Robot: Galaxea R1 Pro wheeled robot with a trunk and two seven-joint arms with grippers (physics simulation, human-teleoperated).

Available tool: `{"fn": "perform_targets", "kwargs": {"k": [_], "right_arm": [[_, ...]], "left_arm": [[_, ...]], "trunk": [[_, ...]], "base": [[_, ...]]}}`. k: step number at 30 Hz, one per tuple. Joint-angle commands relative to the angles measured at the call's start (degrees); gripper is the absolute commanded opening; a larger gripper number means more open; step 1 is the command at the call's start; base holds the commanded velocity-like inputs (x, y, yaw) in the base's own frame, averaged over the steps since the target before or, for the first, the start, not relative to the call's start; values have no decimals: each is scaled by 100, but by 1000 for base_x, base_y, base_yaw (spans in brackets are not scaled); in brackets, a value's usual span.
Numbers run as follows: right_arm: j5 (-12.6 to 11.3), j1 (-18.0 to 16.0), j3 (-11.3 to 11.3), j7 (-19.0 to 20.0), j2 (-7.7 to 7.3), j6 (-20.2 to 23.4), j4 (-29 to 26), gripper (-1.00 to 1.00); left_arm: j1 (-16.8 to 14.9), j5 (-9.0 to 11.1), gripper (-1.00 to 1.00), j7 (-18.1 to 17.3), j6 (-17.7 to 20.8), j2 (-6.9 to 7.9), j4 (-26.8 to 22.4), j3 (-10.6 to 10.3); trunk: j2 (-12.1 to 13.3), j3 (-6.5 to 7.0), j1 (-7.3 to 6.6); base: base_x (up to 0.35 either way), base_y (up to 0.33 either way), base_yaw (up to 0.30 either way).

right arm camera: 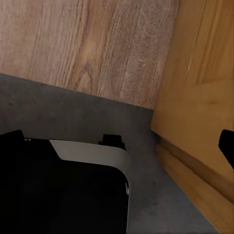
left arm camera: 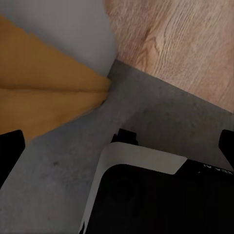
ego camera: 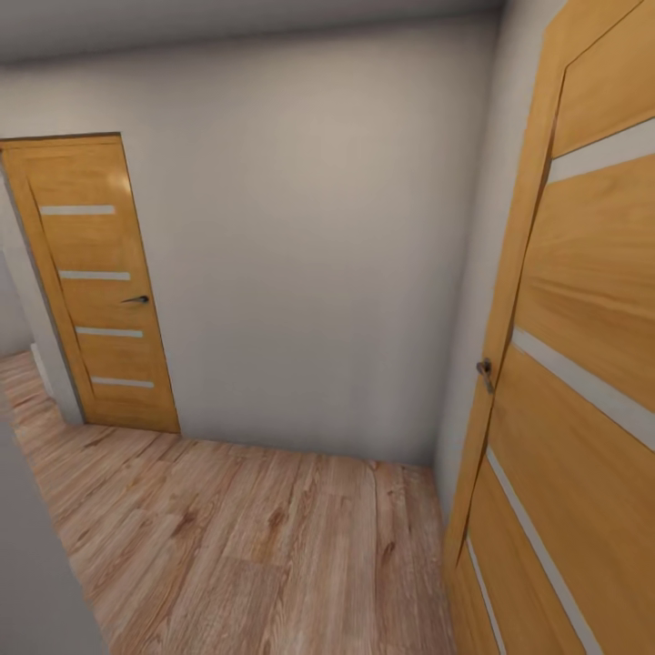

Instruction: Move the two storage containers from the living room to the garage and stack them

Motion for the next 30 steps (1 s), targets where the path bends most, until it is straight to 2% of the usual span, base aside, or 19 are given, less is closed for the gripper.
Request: {"fn": "perform_targets", "kwargs": {"k": [1, 12, 22, 30], "right_arm": [[-52, -8, 49, -4, 2, -35, 18, 100], [-52, -8, 57, -4, -6, -50, 18, 100], [-29, -8, 80, -22, -14, -42, 18, 100], [-26, -8, 84, -23, -15, -42, 18, 100]], "left_arm": [[-4, 40, 100, 9, -17, -1, 4, -24], [-4, 40, 100, 9, -9, 0, 5, -24], [11, 44, 100, -24, -8, -9, 4, -15], [10, 48, 100, -26, -8, -2, 5, -15]], "trunk": [[-5, -8, 2], [-5, -8, 2], [-5, -8, 2], [-5, -8, 2]], "base": [[243, 0, 0], [309, 0, 0], [11, 0, 0], [266, 0, 0]]}}
